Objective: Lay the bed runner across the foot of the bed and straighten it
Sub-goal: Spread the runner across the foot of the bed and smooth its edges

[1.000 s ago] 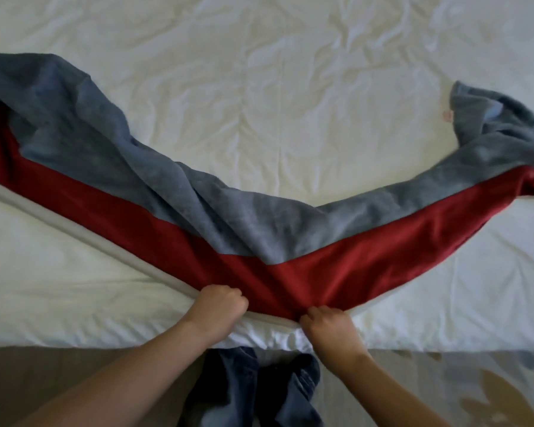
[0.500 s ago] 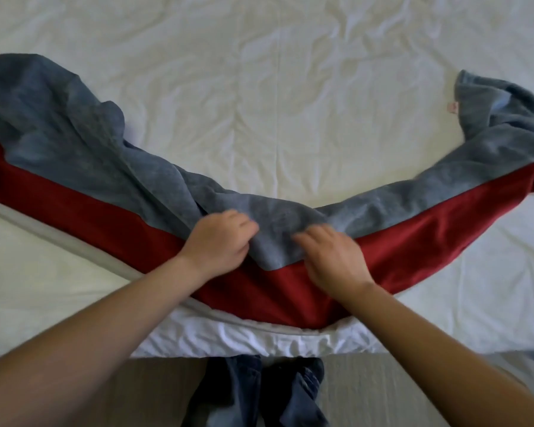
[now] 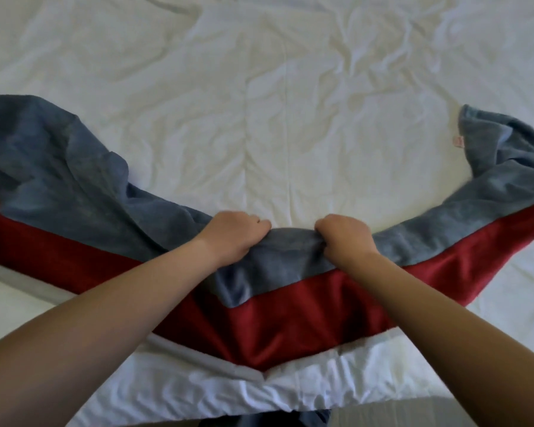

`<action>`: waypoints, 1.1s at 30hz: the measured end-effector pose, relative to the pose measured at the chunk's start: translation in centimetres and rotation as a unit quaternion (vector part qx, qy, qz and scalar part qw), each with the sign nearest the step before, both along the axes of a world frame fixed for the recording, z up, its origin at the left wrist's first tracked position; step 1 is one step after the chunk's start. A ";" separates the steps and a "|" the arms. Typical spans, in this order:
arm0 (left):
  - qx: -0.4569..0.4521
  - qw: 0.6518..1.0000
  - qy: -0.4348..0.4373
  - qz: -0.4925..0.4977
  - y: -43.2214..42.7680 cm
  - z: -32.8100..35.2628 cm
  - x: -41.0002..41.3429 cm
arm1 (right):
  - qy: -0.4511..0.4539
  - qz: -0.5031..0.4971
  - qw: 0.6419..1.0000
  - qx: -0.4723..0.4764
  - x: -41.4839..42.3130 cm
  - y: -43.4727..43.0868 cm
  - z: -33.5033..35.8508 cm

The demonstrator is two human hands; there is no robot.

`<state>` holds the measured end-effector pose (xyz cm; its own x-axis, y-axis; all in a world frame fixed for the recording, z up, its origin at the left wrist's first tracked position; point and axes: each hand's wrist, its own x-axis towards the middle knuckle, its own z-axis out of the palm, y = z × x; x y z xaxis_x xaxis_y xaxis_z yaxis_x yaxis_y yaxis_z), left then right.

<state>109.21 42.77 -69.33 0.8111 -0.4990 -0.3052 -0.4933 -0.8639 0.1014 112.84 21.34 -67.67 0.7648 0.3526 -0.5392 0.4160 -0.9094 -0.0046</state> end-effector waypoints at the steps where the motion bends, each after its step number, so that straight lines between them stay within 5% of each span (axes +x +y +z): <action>1: -0.006 1.000 -0.017 0.013 0.3 0.6 1.2 | -0.032 -0.010 0.999 0.011 1.1 0.2 0.5; 7: 0.026 0.985 -0.132 0.105 1.6 3.5 8.7 | -0.193 -0.046 0.976 0.088 8.5 1.8 1.6; 14: 0.095 0.973 -0.091 0.190 0.0 1.6 10.1 | -0.154 0.007 0.982 0.105 11.0 0.8 -1.0; 20: -0.069 0.974 -0.191 0.098 -9.3 0.6 5.6 | -0.196 0.068 0.949 0.237 8.5 -8.9 -0.4; 26: -0.042 0.998 -0.040 0.029 -19.9 -1.4 1.9 | -0.100 0.220 0.949 0.205 4.0 -21.1 -0.9; 33: -0.015 0.999 -0.042 0.023 -23.8 -2.0 2.5 | -0.161 0.225 0.950 0.147 2.3 -27.6 -4.2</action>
<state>111.72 19.02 -71.31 0.8554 -0.4690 -0.2198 -0.4616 -0.8828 0.0873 115.12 -6.29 -71.82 0.6095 0.7819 -0.1311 0.7852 -0.6182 -0.0369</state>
